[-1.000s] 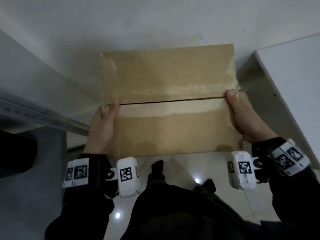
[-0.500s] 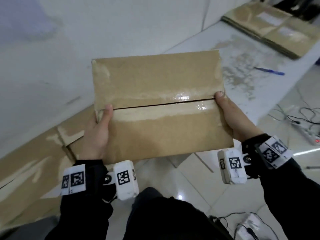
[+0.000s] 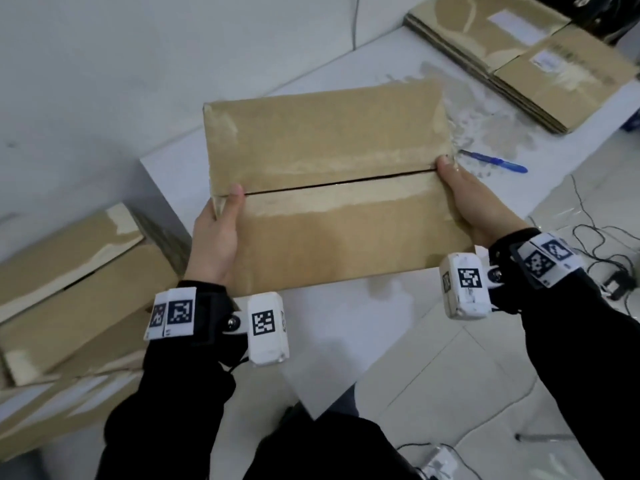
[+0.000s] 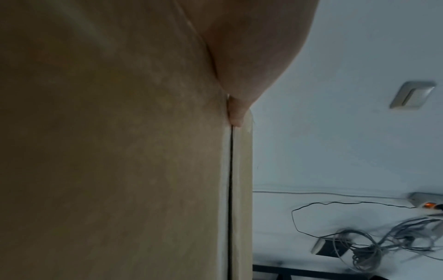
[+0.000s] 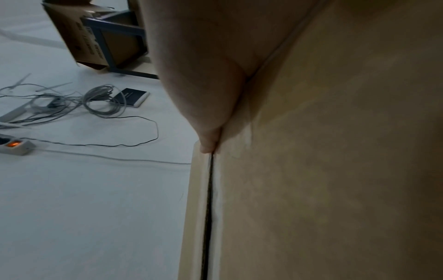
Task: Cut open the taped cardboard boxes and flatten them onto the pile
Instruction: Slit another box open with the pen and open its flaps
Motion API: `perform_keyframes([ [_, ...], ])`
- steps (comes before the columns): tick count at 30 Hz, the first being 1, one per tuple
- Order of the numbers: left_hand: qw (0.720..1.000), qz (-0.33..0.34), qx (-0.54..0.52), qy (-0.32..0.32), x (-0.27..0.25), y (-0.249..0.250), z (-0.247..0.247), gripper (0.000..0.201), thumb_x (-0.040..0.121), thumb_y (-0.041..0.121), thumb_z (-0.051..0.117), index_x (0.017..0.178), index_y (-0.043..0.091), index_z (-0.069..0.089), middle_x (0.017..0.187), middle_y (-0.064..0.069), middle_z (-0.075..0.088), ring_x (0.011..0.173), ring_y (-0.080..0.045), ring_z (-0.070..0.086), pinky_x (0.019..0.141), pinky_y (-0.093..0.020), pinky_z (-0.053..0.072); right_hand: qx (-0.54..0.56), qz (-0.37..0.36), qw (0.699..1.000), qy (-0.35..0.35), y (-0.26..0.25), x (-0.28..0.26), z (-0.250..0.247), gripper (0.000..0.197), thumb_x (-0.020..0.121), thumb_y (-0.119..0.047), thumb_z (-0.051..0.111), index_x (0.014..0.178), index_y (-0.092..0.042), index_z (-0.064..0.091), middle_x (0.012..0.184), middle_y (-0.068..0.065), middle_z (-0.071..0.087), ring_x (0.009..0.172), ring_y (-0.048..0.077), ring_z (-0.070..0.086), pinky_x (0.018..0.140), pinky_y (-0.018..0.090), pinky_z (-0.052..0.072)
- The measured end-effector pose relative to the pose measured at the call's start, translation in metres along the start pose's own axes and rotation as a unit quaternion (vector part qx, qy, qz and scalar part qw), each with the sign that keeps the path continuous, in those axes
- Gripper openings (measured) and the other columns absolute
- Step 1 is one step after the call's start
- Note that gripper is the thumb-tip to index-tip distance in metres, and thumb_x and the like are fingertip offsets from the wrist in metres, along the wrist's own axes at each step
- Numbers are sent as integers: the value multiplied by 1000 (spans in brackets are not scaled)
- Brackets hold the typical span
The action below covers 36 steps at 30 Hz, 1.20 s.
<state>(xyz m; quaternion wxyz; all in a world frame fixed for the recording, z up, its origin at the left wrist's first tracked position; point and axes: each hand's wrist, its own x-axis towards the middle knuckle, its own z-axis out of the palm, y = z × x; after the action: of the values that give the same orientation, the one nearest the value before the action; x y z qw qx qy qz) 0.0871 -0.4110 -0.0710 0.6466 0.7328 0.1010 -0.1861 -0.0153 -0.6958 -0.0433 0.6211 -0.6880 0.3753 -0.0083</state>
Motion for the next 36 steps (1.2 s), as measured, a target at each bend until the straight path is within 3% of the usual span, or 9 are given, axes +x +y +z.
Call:
perform_keyframes([
  [4,1000,-17,11,16,13,11,48,23,97,43,48,112,26,51,96,14,59,83,2,57,57,-7,48,-18,28,999,-20,-6,53,-34,46,93,-56,41,124,-24,54,103,1,67,89,18,66,79,36,54],
  [10,997,-25,61,28,32,21,92,45,96,49,46,129,20,52,115,4,57,102,-13,56,73,-19,46,-24,61,997,-52,-11,105,-65,39,95,-54,39,115,-24,54,87,0,64,75,15,64,70,33,55],
  [14,995,-44,85,32,41,24,111,50,96,50,44,132,15,52,117,0,58,93,-11,57,63,-15,42,-35,79,990,-109,-13,134,-80,36,97,-51,37,104,-21,56,78,3,64,58,13,65,50,24,54],
  [20,985,-38,140,96,44,30,149,49,97,47,44,127,10,57,117,-5,60,103,-21,58,88,-30,45,-77,42,983,-162,-25,172,-103,46,99,-49,33,121,-16,56,101,10,66,89,25,64,82,40,54],
  [22,975,-29,183,119,48,36,159,52,96,51,44,123,9,59,121,-10,62,110,-27,58,96,-36,45,-81,25,981,-174,-28,183,-109,42,99,-49,32,114,-20,58,108,12,64,92,25,63,81,40,53],
  [25,945,-11,282,167,57,47,172,53,96,52,43,120,8,60,124,-16,61,113,-31,55,87,-32,41,-47,24,981,-186,-36,193,-113,42,99,-48,33,119,-19,56,113,11,61,91,24,62,71,34,52],
  [27,920,17,325,220,56,55,180,51,97,46,45,134,12,50,132,-16,55,121,-32,51,96,-35,40,-26,29,985,-169,-36,193,-112,47,98,-50,32,131,-20,48,121,8,58,101,26,60,73,35,53],
  [30,885,90,360,282,37,63,202,51,96,35,47,142,14,39,140,-15,46,129,-32,41,108,-42,31,27,38,990,-137,-18,189,-108,66,91,-62,33,146,-27,22,143,4,42,125,30,48,96,50,48],
  [36,925,150,288,199,-34,54,290,48,93,40,48,136,18,44,137,-3,46,127,-20,41,109,-37,30,90,110,970,-195,12,154,-119,74,93,-51,46,148,-40,-2,155,-2,20,138,26,29,106,52,31],
])
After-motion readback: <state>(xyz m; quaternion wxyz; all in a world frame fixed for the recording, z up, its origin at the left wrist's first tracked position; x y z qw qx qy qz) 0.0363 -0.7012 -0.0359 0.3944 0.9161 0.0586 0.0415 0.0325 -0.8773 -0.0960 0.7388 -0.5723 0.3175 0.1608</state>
